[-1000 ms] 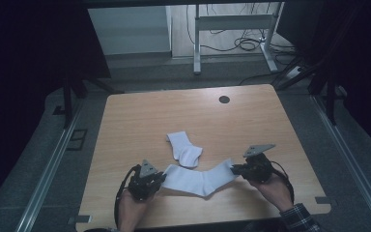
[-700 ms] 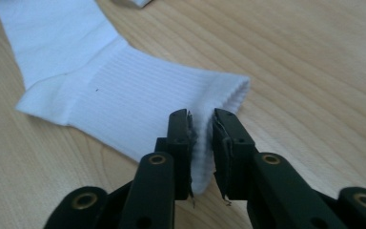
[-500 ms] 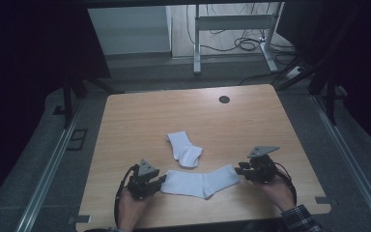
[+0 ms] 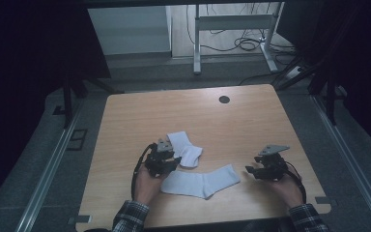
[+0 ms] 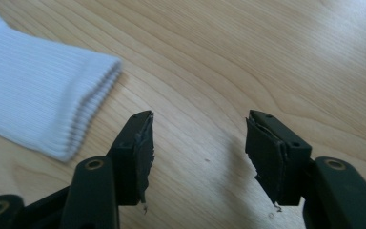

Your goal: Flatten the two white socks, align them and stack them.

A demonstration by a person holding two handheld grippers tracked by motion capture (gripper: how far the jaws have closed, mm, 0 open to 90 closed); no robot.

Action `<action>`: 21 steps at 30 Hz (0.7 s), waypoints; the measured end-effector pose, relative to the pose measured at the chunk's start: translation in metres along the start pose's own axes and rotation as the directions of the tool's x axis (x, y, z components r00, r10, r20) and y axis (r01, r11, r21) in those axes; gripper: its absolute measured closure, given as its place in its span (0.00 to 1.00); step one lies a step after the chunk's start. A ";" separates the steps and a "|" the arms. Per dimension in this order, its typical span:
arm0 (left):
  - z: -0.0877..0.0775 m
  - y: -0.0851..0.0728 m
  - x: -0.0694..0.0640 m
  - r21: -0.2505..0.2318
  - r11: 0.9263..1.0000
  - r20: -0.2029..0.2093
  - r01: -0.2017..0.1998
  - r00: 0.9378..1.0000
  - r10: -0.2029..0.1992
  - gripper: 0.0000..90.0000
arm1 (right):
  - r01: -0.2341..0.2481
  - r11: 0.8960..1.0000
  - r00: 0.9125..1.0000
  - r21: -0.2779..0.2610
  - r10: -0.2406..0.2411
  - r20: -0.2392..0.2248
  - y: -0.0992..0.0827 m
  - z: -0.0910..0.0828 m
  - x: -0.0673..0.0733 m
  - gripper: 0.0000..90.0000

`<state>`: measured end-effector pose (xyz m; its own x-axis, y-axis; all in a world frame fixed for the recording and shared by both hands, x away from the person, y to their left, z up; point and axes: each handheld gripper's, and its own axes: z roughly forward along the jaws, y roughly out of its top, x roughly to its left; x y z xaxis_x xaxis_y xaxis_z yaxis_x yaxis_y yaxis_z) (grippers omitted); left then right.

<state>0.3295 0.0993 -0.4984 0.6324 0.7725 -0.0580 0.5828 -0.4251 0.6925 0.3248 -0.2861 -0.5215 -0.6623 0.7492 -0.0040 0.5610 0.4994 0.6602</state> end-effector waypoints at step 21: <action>0.017 0.045 -0.007 -0.028 0.999 0.033 0.019 0.999 -0.018 0.94 | -0.041 0.999 0.999 -0.010 0.041 -0.024 -0.008 0.004 -0.007 0.42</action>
<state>0.3604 0.0666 -0.4788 0.6382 0.7640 -0.0947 0.5804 -0.3967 0.7112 0.3263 -0.2936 -0.5297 -0.6505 0.7584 0.0409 0.5825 0.4636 0.6676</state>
